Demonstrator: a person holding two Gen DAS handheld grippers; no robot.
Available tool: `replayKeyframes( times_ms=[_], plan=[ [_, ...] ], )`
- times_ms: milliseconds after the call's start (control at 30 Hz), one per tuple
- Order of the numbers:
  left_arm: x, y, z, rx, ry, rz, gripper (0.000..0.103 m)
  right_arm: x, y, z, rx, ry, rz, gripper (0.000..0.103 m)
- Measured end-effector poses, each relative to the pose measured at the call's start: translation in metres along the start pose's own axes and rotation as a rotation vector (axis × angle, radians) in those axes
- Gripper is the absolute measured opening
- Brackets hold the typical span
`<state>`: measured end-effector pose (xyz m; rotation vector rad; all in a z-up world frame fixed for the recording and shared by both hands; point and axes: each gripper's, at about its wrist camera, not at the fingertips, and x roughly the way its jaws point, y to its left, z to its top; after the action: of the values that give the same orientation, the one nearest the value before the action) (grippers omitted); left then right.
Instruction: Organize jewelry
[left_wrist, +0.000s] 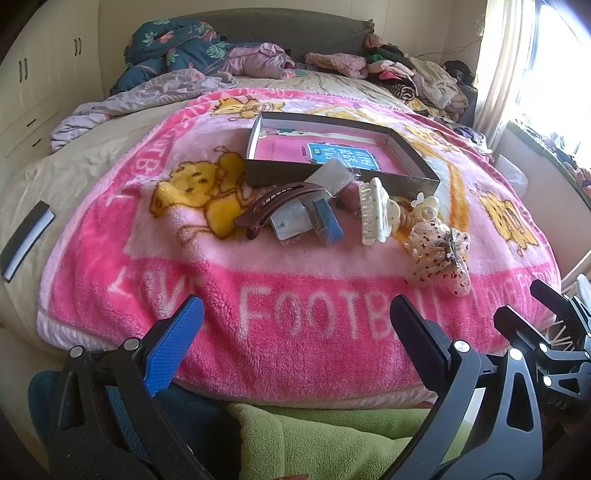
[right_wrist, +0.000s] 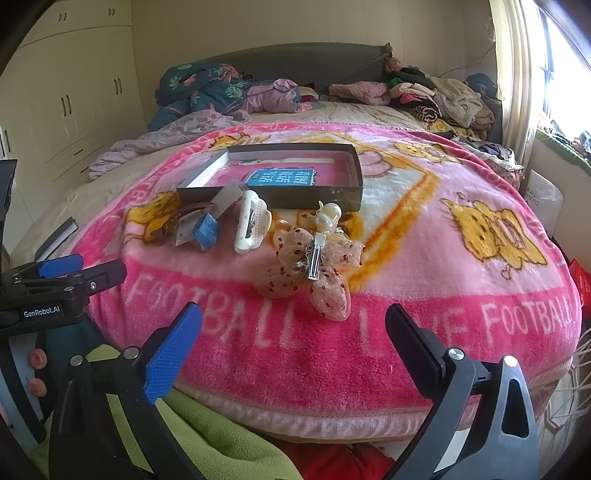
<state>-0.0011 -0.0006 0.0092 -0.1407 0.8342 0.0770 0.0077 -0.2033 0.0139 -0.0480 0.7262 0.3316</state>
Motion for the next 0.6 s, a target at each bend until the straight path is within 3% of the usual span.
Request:
replayKeyframes(
  times_ms=[600],
  plan=[
    [-0.0003, -0.0003, 0.001, 0.001, -0.004, 0.0, 0.093, -0.0003, 0.0, -0.0002, 0.0, 0.0, -0.001, 0.097]
  ],
)
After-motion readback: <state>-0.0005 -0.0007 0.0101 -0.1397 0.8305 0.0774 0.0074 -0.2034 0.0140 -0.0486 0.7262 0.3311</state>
